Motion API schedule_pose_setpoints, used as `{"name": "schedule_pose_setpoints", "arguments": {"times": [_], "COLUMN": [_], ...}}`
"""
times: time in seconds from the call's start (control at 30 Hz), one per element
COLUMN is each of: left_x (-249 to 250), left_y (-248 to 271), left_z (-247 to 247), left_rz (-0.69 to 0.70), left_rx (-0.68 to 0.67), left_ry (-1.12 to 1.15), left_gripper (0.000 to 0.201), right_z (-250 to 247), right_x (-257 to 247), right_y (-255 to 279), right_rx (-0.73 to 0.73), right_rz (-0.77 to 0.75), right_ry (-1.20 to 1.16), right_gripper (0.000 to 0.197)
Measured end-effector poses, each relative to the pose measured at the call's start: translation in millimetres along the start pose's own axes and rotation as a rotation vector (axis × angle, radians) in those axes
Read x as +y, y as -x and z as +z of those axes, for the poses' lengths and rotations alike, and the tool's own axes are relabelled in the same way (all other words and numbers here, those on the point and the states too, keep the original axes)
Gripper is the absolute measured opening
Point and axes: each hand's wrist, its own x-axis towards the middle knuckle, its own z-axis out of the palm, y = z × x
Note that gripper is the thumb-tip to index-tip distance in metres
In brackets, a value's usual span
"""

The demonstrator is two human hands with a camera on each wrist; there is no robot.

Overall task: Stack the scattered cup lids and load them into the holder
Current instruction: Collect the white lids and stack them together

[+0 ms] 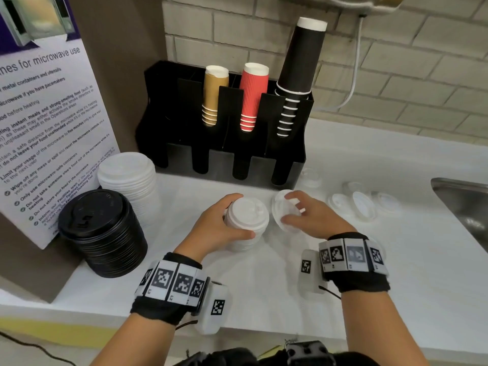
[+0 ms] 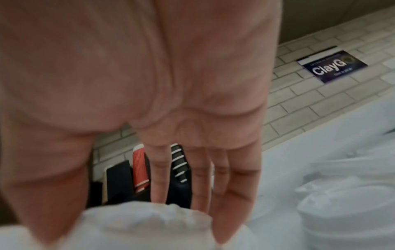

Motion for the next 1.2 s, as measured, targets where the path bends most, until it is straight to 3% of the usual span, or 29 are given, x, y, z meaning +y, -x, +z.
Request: {"name": "schedule_pose_setpoints", "arguments": {"times": [0.1,0.2,0.3,0.47,0.73,0.9,1.0,1.07,1.2], "left_x": [0.1,1.9,2.7,5.3,5.9,4.7,1.5,-0.3,-1.6], "left_y": [0.0,1.0,1.5,1.1,-1.5,-3.6,-5.5,-5.7,-6.8], "left_z": [1.3,1.9,2.1,0.1,-0.1,-2.6,-3.8,-4.3,-6.0], "left_rz": [0.025,0.043,0.049,-0.020,-0.010,0.010,0.052,0.072,0.079], "left_rx": [0.037,0.062,0.072,0.068,0.048,-0.003,-0.017,-0.011,-0.018], "left_ry": [-0.025,-0.032,-0.020,0.011,0.027,0.003,-0.024,-0.021,-0.024], "left_gripper": [0.077,0.074,0.076,0.118,0.134,0.120,0.083,0.069,0.069], "right_z": [0.5,14.7,29.8,40.0,41.9,44.0,45.7,42.4,17.1], "right_x": [-15.2,-30.3,-36.3,-42.6,-54.7,-56.4,-54.9,-51.5,-35.0], "right_y": [4.4,8.7,9.0,5.9,6.5,6.9,5.7,3.7,-15.3], "right_rx": [0.053,0.105,0.136,0.171,0.171,0.187,0.180,0.180,0.327], "right_rz": [-0.124,-0.241,-0.287,-0.314,-0.316,-0.318,-0.323,-0.329,-0.183], "right_ry": [-0.242,-0.310,-0.290,-0.190,-0.042,-0.004,-0.007,-0.068,-0.166], "right_gripper": [0.033,0.026,0.036,0.041,0.051,0.054,0.053,0.048,0.033]}}
